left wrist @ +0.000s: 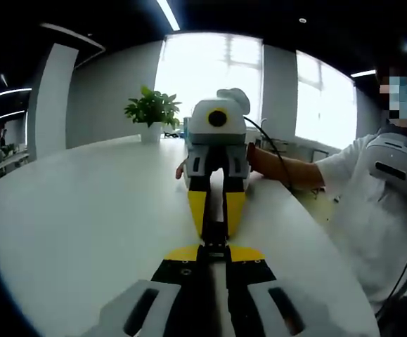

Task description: Snap the two parts of the plastic buckle together until the buckle closes and remains connected.

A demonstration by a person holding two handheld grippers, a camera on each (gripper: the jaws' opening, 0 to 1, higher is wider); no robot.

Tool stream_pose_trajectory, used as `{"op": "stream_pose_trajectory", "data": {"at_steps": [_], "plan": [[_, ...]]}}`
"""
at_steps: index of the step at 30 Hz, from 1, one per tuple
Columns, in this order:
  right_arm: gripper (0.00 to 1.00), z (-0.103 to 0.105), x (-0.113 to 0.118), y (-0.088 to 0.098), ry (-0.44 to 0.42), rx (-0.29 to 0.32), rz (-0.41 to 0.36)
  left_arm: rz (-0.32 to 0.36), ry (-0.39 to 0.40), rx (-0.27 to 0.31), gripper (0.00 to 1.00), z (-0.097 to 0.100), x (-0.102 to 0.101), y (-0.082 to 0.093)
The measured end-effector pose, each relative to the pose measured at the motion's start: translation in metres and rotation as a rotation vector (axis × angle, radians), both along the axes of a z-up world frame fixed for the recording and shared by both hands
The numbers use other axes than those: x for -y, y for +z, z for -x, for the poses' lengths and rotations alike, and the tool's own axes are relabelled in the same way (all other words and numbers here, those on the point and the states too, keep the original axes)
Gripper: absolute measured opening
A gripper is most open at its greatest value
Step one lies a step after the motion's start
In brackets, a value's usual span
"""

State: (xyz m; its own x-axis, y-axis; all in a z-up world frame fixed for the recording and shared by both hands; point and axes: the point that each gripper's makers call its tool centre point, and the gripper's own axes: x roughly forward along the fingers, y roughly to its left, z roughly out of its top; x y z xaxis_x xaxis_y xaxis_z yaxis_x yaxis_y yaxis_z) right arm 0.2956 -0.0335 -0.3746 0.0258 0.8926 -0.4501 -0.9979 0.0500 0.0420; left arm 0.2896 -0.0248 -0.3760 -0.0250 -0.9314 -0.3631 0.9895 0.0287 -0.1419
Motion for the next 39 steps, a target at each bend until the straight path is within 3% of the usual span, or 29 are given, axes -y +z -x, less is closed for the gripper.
{"op": "stream_pose_trajectory", "data": {"at_steps": [8, 15, 29, 31, 32, 39], "plan": [[0.1, 0.004, 0.0, 0.0, -0.007, 0.001, 0.005, -0.013, 0.0, 0.003, 0.08, -0.001, -0.001, 0.0], [0.09, 0.001, -0.001, 0.0, -0.026, -0.013, 0.012, -0.027, 0.025, -0.041, 0.07, -0.001, -0.002, 0.0], [0.08, 0.0, -0.005, 0.0, -0.035, -0.014, 0.001, -0.016, 0.023, -0.058, 0.06, -0.006, -0.004, 0.0], [0.08, 0.002, -0.014, 0.0, -0.01, 0.003, -0.034, -0.012, 0.028, -0.08, 0.06, -0.006, -0.003, 0.0], [0.08, 0.001, -0.011, 0.002, -0.019, 0.014, -0.013, -0.033, -0.005, -0.063, 0.06, -0.001, -0.004, -0.003], [0.09, 0.011, -0.007, 0.008, -0.008, 0.022, -0.017, -0.006, 0.001, -0.054, 0.08, -0.001, -0.002, -0.009]]}}
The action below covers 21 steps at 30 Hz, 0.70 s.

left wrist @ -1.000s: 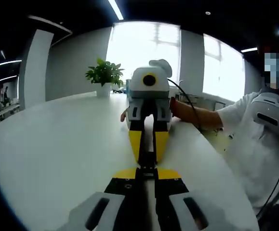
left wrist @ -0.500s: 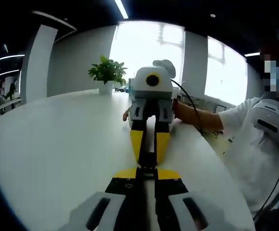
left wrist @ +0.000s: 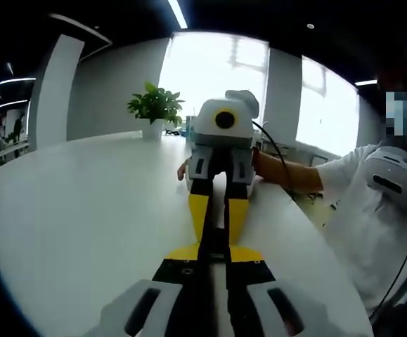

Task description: Snap the two parts of the plastic buckle together until the buckle closes and remains connected.

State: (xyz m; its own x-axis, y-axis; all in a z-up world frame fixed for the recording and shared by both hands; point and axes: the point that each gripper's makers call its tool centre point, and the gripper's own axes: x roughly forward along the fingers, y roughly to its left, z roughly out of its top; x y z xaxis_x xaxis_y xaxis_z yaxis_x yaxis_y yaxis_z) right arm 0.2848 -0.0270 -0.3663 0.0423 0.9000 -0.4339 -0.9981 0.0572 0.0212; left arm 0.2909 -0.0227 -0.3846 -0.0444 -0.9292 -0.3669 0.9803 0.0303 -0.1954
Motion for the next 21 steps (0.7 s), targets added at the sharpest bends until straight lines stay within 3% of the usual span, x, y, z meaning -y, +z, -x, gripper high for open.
{"op": "stream_pose_trajectory", "data": {"at_steps": [17, 21], "plan": [[0.09, -0.0018, 0.0011, -0.0013, 0.002, -0.006, -0.004, 0.009, -0.015, 0.05, 0.1, -0.0011, 0.0084, 0.0042], [0.1, -0.0036, -0.0009, -0.0018, -0.009, -0.026, 0.001, 0.001, -0.008, 0.034, 0.11, -0.0043, 0.0063, 0.006]]}}
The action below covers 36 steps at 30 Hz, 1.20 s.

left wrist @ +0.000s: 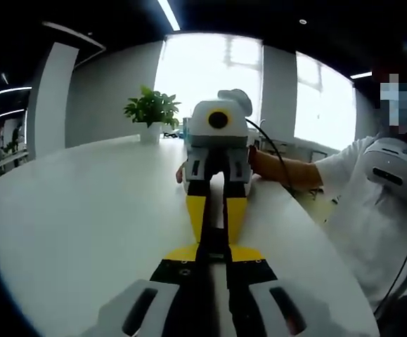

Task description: Snap the two parts of the plastic buckle together until the buckle closes and remains connected.

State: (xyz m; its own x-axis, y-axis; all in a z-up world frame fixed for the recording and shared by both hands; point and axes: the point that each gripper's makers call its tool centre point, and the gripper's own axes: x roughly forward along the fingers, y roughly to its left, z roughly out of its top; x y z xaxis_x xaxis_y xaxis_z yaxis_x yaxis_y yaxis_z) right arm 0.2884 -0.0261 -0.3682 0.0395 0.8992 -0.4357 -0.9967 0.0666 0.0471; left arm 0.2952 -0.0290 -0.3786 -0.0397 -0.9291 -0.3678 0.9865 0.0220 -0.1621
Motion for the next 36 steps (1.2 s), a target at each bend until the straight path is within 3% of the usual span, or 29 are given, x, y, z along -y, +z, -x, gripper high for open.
{"op": "stream_pose_trajectory", "data": {"at_steps": [5, 12, 14, 16, 19, 20, 21, 22, 23, 24, 25, 27, 28, 30, 32, 34, 36], "plan": [[0.1, -0.001, -0.003, -0.001, -0.029, -0.029, 0.002, 0.003, 0.024, -0.043, 0.11, -0.005, -0.003, 0.005], [0.1, -0.005, -0.001, -0.002, -0.025, -0.025, 0.004, 0.015, 0.011, -0.037, 0.1, -0.001, 0.001, 0.003], [0.1, -0.004, -0.002, -0.002, -0.023, -0.021, 0.01, 0.043, -0.057, 0.106, 0.1, 0.0, 0.002, 0.006], [0.1, -0.003, -0.002, -0.003, -0.017, -0.01, 0.012, 0.05, -0.072, 0.173, 0.09, 0.001, 0.001, 0.007], [0.1, -0.002, -0.003, -0.004, -0.018, -0.009, 0.013, 0.056, -0.065, 0.128, 0.05, 0.002, 0.0, 0.008], [0.1, -0.005, -0.006, -0.002, -0.034, -0.01, -0.008, 0.068, -0.108, 0.099, 0.0, 0.01, 0.001, 0.009], [0.1, -0.001, -0.013, -0.004, -0.022, -0.016, -0.015, 0.073, -0.056, 0.108, 0.0, 0.003, 0.007, 0.009], [0.1, 0.003, -0.016, -0.007, 0.002, 0.019, 0.011, 0.064, -0.091, 0.124, 0.0, 0.01, 0.011, 0.01], [0.1, 0.001, -0.017, -0.005, -0.002, 0.03, 0.012, 0.063, -0.074, 0.126, 0.0, 0.008, 0.009, 0.011], [0.1, -0.006, -0.018, -0.003, 0.0, 0.028, 0.009, 0.075, -0.093, 0.167, 0.0, 0.007, 0.007, 0.011], [0.1, -0.01, -0.018, -0.003, -0.002, 0.022, 0.001, 0.065, -0.084, 0.153, 0.0, 0.006, 0.006, 0.012], [0.1, -0.012, -0.017, -0.001, 0.004, 0.015, -0.015, 0.047, -0.076, 0.066, 0.0, 0.007, 0.002, 0.011], [0.1, -0.012, -0.016, -0.001, 0.005, 0.017, -0.014, 0.05, -0.077, 0.084, 0.0, 0.004, 0.002, 0.012], [0.1, -0.01, -0.013, 0.0, 0.007, 0.05, -0.004, 0.047, -0.063, 0.096, 0.02, 0.004, 0.001, 0.012], [0.1, -0.016, -0.01, 0.0, 0.002, 0.018, -0.004, 0.05, -0.055, 0.105, 0.03, 0.004, 0.003, 0.012], [0.1, -0.017, -0.008, 0.0, -0.002, 0.04, 0.005, 0.05, -0.044, 0.105, 0.05, 0.001, 0.002, 0.013], [0.1, -0.017, -0.005, -0.001, -0.008, 0.038, 0.013, 0.069, -0.013, 0.093, 0.18, -0.003, 0.001, 0.017]]}}
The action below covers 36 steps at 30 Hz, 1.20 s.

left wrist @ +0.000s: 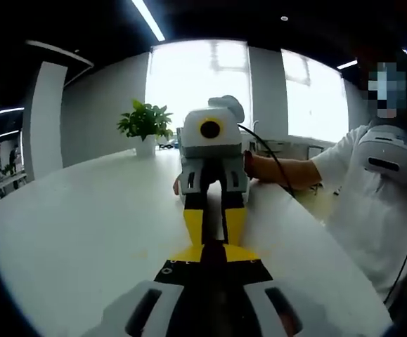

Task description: Snap the two parts of the plastic buckle together until the buckle closes and remains connected.

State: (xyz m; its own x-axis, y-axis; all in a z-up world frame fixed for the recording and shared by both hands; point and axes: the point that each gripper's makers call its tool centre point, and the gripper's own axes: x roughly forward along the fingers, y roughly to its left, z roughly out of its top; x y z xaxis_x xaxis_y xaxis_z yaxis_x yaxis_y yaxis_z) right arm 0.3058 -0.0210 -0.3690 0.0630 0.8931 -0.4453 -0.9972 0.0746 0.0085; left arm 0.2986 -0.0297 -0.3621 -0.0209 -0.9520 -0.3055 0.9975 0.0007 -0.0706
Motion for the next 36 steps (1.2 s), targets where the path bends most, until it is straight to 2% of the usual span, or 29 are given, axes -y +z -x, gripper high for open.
{"op": "stream_pose_trajectory", "data": {"at_steps": [2, 3, 5, 6, 9, 12, 14, 16, 18, 26, 30, 32, 34, 36], "plan": [[0.1, -0.005, 0.0, 0.0, -0.01, 0.001, 0.0, 0.002, 0.015, -0.037, 0.42, -0.002, 0.0, 0.0], [0.1, -0.005, 0.001, 0.0, -0.015, 0.014, 0.004, -0.011, 0.015, -0.032, 0.43, -0.003, 0.0, -0.002], [0.1, 0.0, 0.001, -0.001, -0.018, 0.008, 0.002, -0.101, -0.001, 0.018, 0.38, -0.005, -0.006, -0.016], [0.1, 0.001, 0.001, 0.0, -0.017, 0.008, 0.002, -0.048, 0.002, 0.03, 0.38, -0.003, 0.001, -0.012], [0.1, 0.0, 0.003, 0.001, -0.018, -0.018, 0.006, -0.068, 0.008, 0.027, 0.36, -0.01, 0.004, -0.016], [0.1, 0.004, 0.003, 0.011, -0.019, -0.024, -0.046, -0.066, 0.011, 0.033, 0.31, -0.007, 0.006, -0.018], [0.1, 0.009, 0.001, 0.01, -0.011, -0.021, -0.041, -0.063, 0.005, 0.038, 0.24, -0.004, 0.008, -0.019], [0.1, 0.014, 0.0, 0.005, -0.014, -0.001, -0.017, -0.061, 0.0, 0.042, 0.23, -0.001, 0.008, -0.019], [0.1, 0.014, 0.0, 0.002, -0.012, -0.012, -0.014, -0.06, 0.002, 0.042, 0.22, 0.001, 0.008, -0.019], [0.1, 0.008, 0.007, 0.005, -0.022, -0.002, -0.009, -0.057, 0.007, 0.038, 0.18, 0.01, 0.004, -0.019], [0.1, -0.008, 0.019, 0.017, -0.077, -0.004, -0.046, -0.057, 0.013, 0.034, 0.18, 0.017, 0.004, -0.019], [0.1, -0.015, 0.024, 0.024, -0.148, -0.029, -0.064, -0.058, 0.015, 0.036, 0.19, 0.019, 0.004, -0.019], [0.11, -0.025, 0.029, 0.029, -0.196, -0.054, -0.08, -0.059, 0.027, 0.037, 0.21, 0.014, 0.001, -0.018], [0.11, -0.031, 0.032, 0.03, -0.272, -0.027, -0.094, -0.058, 0.055, 0.059, 0.24, 0.007, -0.001, -0.017]]}}
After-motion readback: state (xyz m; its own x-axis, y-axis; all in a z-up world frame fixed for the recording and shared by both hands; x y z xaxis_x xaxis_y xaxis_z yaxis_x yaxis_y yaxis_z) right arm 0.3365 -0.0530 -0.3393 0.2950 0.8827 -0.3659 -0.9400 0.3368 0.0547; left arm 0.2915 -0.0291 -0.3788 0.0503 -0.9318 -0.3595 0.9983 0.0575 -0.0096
